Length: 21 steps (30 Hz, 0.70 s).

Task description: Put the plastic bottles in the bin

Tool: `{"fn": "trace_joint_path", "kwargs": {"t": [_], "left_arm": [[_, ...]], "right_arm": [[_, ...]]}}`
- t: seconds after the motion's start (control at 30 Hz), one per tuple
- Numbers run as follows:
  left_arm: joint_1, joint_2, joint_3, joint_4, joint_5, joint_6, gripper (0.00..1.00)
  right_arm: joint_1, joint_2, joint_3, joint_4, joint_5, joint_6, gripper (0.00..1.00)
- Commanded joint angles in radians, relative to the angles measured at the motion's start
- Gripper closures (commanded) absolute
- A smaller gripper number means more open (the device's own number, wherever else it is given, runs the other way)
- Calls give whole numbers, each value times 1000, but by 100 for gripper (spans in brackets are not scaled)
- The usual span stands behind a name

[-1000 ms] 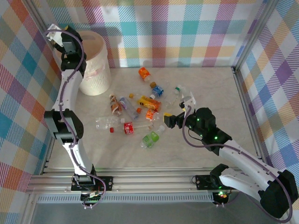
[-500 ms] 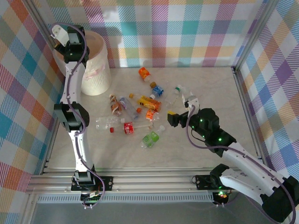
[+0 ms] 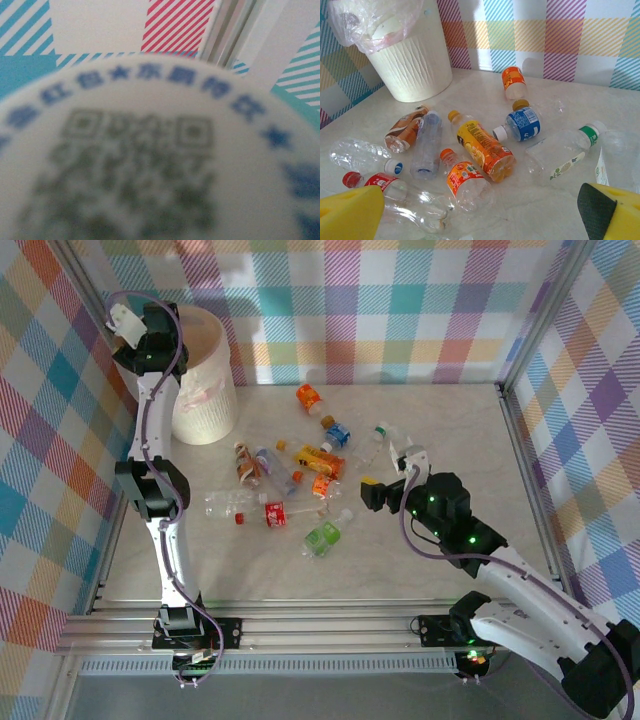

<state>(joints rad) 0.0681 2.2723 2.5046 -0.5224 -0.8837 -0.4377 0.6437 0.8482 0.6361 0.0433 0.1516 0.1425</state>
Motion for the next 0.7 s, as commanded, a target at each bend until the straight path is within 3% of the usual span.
{"fn": "trace_joint_path", "kwargs": {"t": [0.0, 0.07, 0.17, 0.5, 0.67], "left_arm": [[18, -27, 38, -33, -16, -68, 23], [18, -40, 38, -53, -17, -105, 9], [17, -57, 37, -59, 18, -110, 2], [5, -145, 1, -110, 288, -148, 0], [6, -341, -305, 69, 523, -180, 0]], "right_arm": [[7, 14, -3, 33, 15, 13, 0], [7, 22, -3, 38, 9, 17, 0], [7, 33, -2, 44, 3, 22, 0], [-1, 109, 30, 13, 35, 102, 0], [-38, 180, 96, -102, 83, 197, 0]]}}
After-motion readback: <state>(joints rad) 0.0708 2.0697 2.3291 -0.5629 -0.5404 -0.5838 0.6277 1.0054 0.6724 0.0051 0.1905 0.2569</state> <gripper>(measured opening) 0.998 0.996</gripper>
